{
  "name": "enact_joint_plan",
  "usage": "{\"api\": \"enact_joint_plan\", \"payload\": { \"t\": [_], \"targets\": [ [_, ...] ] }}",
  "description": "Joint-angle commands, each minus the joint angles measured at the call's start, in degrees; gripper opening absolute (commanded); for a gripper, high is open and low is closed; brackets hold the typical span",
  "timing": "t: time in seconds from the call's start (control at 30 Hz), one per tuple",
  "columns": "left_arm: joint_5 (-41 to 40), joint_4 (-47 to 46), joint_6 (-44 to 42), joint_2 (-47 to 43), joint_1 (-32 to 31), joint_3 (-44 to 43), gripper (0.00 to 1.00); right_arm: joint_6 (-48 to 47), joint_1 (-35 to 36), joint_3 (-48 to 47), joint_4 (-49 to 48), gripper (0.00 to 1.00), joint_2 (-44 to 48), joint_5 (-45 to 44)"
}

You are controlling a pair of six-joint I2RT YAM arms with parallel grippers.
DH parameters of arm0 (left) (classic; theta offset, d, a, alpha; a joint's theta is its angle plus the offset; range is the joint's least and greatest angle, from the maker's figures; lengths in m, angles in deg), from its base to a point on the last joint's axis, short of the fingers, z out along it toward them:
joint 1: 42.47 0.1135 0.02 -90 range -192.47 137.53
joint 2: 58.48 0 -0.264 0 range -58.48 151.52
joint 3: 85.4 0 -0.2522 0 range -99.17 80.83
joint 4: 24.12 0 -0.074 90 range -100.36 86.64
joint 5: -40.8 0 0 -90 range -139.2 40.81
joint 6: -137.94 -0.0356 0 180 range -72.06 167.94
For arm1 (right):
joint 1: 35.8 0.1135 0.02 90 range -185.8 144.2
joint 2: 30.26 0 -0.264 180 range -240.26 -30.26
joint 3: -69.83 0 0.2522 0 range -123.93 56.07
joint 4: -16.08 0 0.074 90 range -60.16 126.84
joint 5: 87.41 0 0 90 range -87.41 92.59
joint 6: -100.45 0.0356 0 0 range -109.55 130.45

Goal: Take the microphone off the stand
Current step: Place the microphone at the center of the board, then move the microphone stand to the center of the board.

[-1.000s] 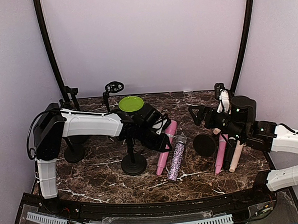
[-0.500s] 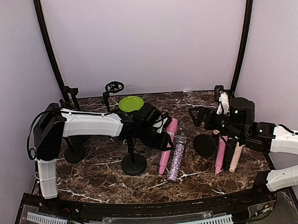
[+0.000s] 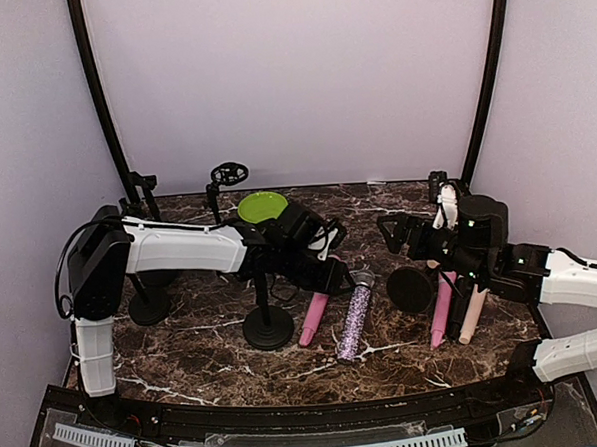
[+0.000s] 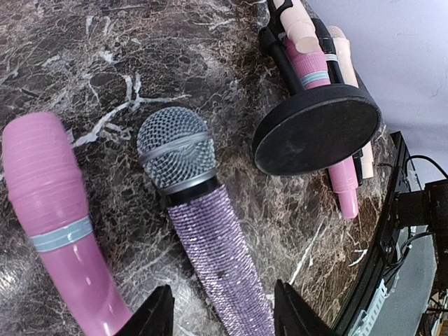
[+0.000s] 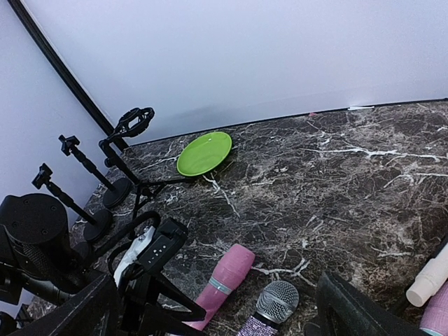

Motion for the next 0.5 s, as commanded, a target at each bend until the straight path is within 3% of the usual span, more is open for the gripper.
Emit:
{"api": "enact_joint_plan", "payload": {
  "t": [0.0,0.17,0.47],
  "targets": [
    [2.28,-4.30,-0.49,3.45,0.01,2.38,0.52,0.38,-0.34,0.74,-1.00,0.99,0.25,-1.06],
    [1.05,-7.14,-3.79,-1.09,0.09,2.14,0.54,-1.68,-0.33,1.50,-2.51,0.99,0.30,1.40],
    [0.06,-9.04,-8.27,-16.21,3.96,5.41,0.59,-11.63,0.95,8.71,-12.05,0.88,0.35,18.95]
  ]
}}
